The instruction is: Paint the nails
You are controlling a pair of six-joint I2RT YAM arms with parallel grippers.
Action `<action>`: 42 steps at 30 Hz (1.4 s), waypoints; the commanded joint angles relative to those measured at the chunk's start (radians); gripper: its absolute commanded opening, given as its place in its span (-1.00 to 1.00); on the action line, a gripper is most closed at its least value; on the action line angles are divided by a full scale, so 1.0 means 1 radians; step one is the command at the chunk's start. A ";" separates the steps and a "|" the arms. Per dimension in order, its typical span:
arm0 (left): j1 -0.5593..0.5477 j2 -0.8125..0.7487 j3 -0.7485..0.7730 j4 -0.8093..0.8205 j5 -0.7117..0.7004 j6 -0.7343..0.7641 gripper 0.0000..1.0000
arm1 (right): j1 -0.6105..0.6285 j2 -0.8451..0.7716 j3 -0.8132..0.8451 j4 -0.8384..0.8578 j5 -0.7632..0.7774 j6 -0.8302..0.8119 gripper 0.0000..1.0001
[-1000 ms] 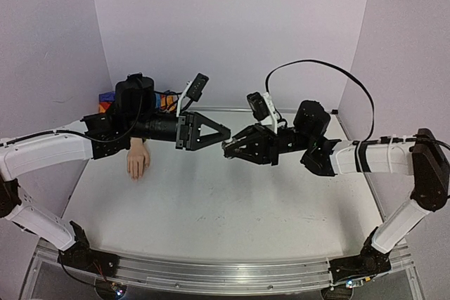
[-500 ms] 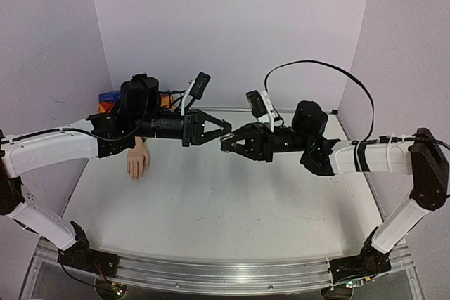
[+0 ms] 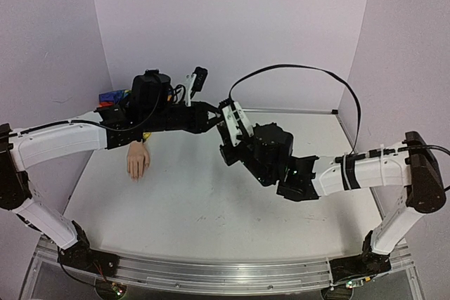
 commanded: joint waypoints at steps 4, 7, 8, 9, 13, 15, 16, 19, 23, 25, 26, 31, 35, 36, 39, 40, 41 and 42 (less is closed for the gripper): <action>-0.030 -0.039 0.038 -0.062 0.069 -0.002 -0.93 | -0.061 -0.141 -0.021 0.095 -0.251 0.030 -1.00; -0.030 -0.059 0.027 -0.061 0.119 0.011 -0.63 | -0.118 -0.183 -0.021 0.022 -0.503 0.091 -1.00; -0.030 -0.066 0.024 -0.061 0.134 0.018 -0.53 | -0.138 -0.196 -0.021 -0.001 -0.585 0.109 -1.00; -0.030 -0.075 0.022 -0.059 0.148 0.022 -0.42 | -0.162 -0.209 -0.021 -0.025 -0.667 0.131 -1.00; -0.030 -0.121 -0.005 -0.029 0.227 0.029 0.23 | -0.263 -0.252 -0.032 -0.068 -1.016 0.250 -1.00; -0.030 -0.152 -0.044 0.013 0.276 0.039 0.44 | -0.310 -0.262 -0.045 -0.064 -1.204 0.299 -1.00; -0.030 -0.179 -0.069 0.069 0.300 0.042 0.53 | -0.333 -0.262 -0.050 -0.058 -1.280 0.322 -1.00; -0.030 -0.233 -0.148 0.177 0.348 0.039 0.69 | -0.358 -0.242 -0.046 -0.023 -1.513 0.398 -1.00; -0.030 -0.240 -0.171 0.223 0.368 0.019 0.71 | -0.358 -0.201 -0.046 0.134 -1.659 0.556 -1.00; -0.030 -0.232 -0.167 0.241 0.374 0.007 0.69 | -0.358 -0.180 -0.053 0.219 -1.684 0.628 -1.00; -0.030 -0.228 -0.163 0.252 0.379 0.004 0.67 | -0.358 -0.170 -0.052 0.243 -1.690 0.650 -1.00; -0.030 -0.206 -0.134 0.294 0.427 0.009 0.46 | -0.358 -0.113 -0.043 0.342 -1.714 0.733 -1.00; -0.033 -0.178 -0.105 0.311 0.478 0.019 0.30 | -0.358 -0.085 -0.037 0.379 -1.712 0.760 -1.00; -0.035 -0.170 -0.098 0.313 0.489 0.020 0.27 | -0.358 -0.080 -0.037 0.388 -1.710 0.765 -1.00; -0.036 -0.146 -0.082 0.314 0.503 0.021 0.13 | -0.358 -0.069 -0.033 0.416 -1.713 0.784 -1.00; -0.037 -0.140 -0.078 0.315 0.506 0.021 0.08 | -0.358 -0.066 -0.031 0.423 -1.713 0.789 -1.00; -0.036 -0.134 -0.072 0.315 0.508 0.021 0.04 | -0.358 -0.064 -0.030 0.426 -1.713 0.791 -1.00; -0.036 -0.128 -0.069 0.315 0.509 0.021 -0.03 | -0.358 -0.059 -0.027 0.428 -1.714 0.790 -1.00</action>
